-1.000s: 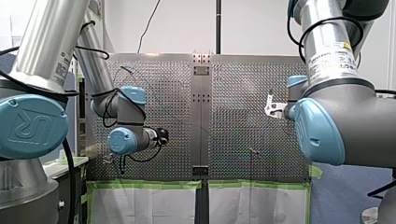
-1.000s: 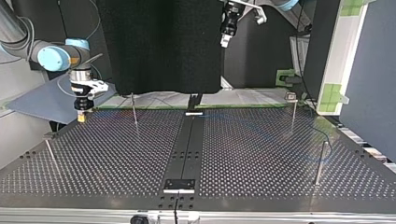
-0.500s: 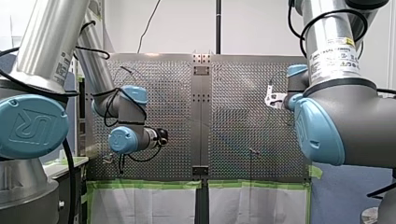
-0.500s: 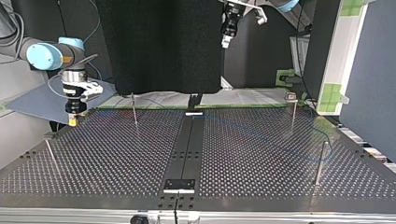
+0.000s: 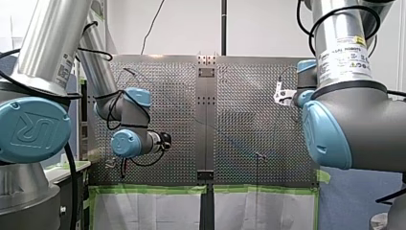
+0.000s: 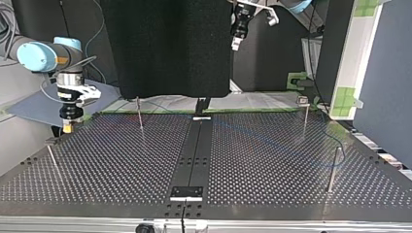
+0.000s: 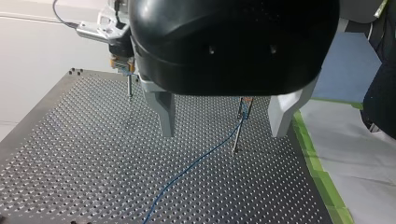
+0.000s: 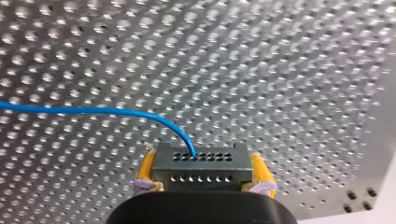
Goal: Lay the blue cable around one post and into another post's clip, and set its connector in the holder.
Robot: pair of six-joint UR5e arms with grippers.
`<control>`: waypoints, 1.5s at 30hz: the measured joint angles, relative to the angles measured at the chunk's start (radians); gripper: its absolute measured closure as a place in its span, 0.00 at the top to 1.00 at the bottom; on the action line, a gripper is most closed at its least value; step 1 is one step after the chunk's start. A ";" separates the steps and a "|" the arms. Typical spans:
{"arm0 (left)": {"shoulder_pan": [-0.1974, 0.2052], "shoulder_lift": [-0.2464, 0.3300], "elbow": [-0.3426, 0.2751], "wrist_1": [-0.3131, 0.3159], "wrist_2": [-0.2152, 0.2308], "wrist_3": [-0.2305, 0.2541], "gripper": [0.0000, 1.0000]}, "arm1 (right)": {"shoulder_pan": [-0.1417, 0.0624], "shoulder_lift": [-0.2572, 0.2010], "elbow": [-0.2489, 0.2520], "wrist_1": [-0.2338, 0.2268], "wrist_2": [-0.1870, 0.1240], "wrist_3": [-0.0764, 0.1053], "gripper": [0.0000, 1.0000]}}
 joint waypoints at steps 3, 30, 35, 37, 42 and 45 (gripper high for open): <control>0.000 0.000 0.000 0.000 0.000 0.000 1.00 | -0.004 -0.012 0.000 0.012 0.001 -0.002 0.05; 0.008 0.000 0.004 -0.018 -0.002 0.003 1.00 | -0.069 -0.014 0.019 0.041 0.054 -0.027 0.05; 0.009 0.000 0.007 -0.024 -0.002 0.005 1.00 | -0.080 -0.014 0.019 0.027 0.053 -0.028 0.05; 0.010 0.000 0.010 -0.029 -0.002 0.006 1.00 | -0.085 -0.014 0.018 0.022 0.051 -0.029 0.05; 0.010 0.000 0.021 -0.045 -0.002 0.012 1.00 | -0.095 -0.013 0.016 0.018 0.033 -0.030 0.05; 0.010 0.000 0.028 -0.052 -0.002 0.014 1.00 | -0.100 -0.012 0.012 0.017 0.022 -0.030 0.05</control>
